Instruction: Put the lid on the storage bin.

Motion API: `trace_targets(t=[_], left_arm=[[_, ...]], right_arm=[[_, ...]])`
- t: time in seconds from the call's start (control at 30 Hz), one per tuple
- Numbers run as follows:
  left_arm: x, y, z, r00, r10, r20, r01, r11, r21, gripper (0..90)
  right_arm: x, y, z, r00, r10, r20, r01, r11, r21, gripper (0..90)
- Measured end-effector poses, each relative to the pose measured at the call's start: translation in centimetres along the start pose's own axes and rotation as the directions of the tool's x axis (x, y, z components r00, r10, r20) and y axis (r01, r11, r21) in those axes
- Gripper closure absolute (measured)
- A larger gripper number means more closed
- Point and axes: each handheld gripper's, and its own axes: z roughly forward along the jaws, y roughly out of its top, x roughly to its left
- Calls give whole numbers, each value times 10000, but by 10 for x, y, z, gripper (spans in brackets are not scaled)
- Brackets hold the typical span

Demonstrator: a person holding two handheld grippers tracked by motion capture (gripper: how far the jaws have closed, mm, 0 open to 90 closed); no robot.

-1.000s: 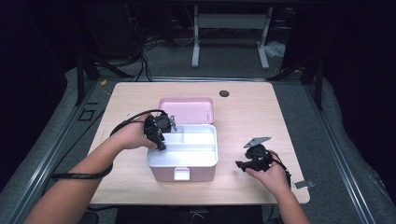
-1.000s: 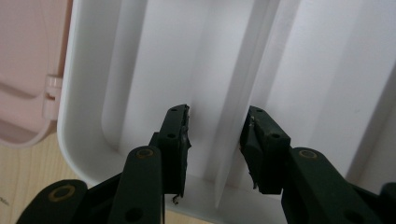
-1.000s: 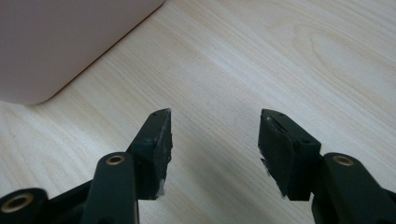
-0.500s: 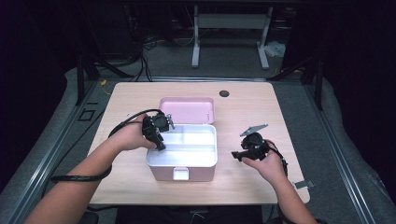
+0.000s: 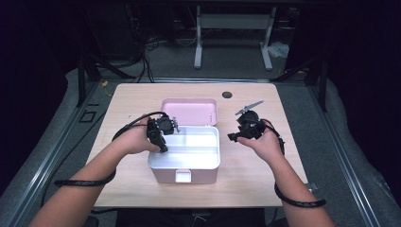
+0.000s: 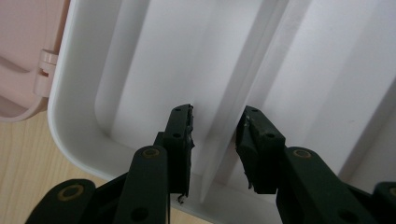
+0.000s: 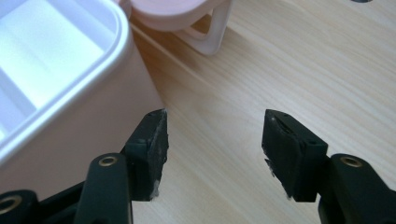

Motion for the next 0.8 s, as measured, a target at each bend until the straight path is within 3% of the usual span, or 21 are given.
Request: trace_targets(t=[0.2, 0.8], left_arm=[[2, -4, 0, 9998, -65, 201, 71, 9996, -272, 675], [2, -4, 0, 9995, -155, 267, 163, 9994, -289, 674]], right_arm=[[1, 19, 5, 9999, -82, 66, 81, 9998, 155, 402], [-1, 54, 17, 10000, -37, 74, 34, 9992, 387, 435]])
